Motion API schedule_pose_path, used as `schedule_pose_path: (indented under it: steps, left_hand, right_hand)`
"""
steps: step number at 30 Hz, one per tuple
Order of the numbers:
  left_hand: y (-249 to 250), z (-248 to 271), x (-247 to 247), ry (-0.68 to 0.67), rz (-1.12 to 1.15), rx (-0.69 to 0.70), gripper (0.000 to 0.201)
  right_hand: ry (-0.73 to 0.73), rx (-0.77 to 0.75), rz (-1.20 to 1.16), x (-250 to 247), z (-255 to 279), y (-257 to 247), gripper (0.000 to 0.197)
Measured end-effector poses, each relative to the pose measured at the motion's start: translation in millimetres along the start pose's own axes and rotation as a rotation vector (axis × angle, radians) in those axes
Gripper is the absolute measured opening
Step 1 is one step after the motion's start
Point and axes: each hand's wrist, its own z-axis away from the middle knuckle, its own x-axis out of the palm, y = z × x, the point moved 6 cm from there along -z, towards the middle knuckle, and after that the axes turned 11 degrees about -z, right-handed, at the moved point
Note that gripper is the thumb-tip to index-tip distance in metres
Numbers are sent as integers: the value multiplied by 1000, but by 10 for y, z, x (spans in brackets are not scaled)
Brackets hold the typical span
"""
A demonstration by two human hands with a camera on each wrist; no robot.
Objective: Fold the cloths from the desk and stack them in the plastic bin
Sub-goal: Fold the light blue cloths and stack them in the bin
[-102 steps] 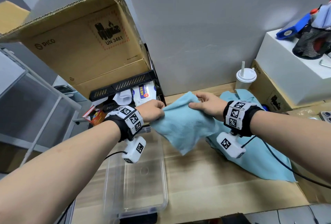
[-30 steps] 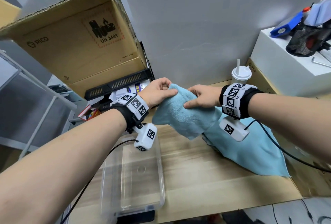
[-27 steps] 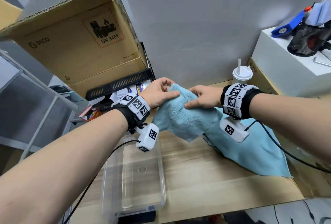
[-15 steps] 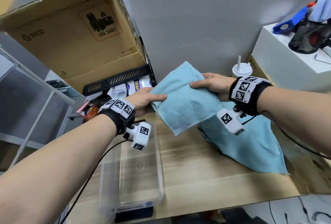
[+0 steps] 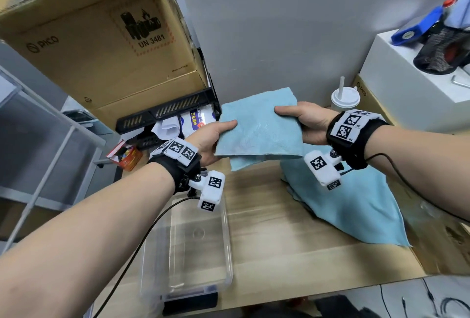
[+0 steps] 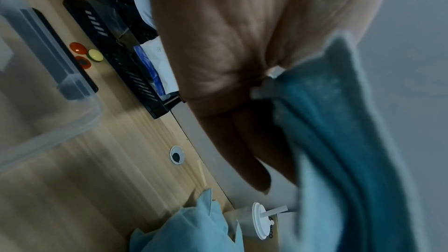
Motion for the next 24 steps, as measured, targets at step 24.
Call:
schedule_pose_path:
  steps: [24]
  left_hand:
    - [86, 94, -233, -89, 15, 72, 28]
  right_hand:
    - [-35, 20, 75, -190, -17, 70, 50]
